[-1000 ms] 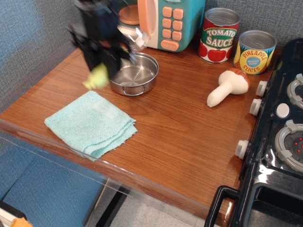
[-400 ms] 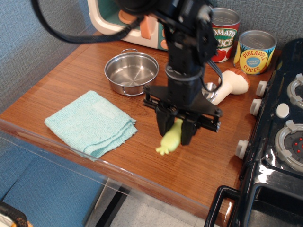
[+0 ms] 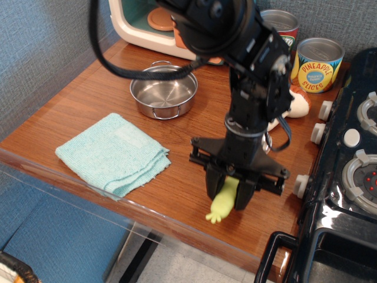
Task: Place the spoon on the front right of the table.
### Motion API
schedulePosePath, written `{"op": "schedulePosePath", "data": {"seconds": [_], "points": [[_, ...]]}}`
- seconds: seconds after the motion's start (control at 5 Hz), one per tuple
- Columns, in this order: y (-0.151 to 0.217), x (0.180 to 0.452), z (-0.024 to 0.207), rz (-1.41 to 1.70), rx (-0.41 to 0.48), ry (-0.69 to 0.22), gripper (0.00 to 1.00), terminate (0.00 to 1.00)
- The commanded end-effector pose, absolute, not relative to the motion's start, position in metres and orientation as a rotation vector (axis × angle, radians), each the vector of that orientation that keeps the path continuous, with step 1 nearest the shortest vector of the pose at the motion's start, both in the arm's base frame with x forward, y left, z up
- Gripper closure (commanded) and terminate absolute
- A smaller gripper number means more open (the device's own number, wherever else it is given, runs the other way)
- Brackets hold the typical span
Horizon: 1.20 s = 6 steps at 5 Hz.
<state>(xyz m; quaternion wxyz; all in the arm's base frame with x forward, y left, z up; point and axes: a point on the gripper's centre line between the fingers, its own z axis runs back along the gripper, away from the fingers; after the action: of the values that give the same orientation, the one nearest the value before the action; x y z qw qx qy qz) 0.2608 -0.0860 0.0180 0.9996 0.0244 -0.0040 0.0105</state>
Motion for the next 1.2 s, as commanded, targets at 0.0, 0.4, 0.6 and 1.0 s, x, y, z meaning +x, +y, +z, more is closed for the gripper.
{"op": "schedulePosePath", "data": {"seconds": [0.0,0.4,0.6,1.0], "points": [[-0.086,0.265,0.015,-0.003,0.042,-0.016,1.00,0.00],[-0.090,0.263,0.068,-0.033,0.022,-0.227,0.00,0.00],[-0.086,0.262,0.093,0.006,-0.009,-0.287,0.00,0.00],[-0.082,0.264,0.099,0.008,0.011,-0.279,0.00,0.00]]}}
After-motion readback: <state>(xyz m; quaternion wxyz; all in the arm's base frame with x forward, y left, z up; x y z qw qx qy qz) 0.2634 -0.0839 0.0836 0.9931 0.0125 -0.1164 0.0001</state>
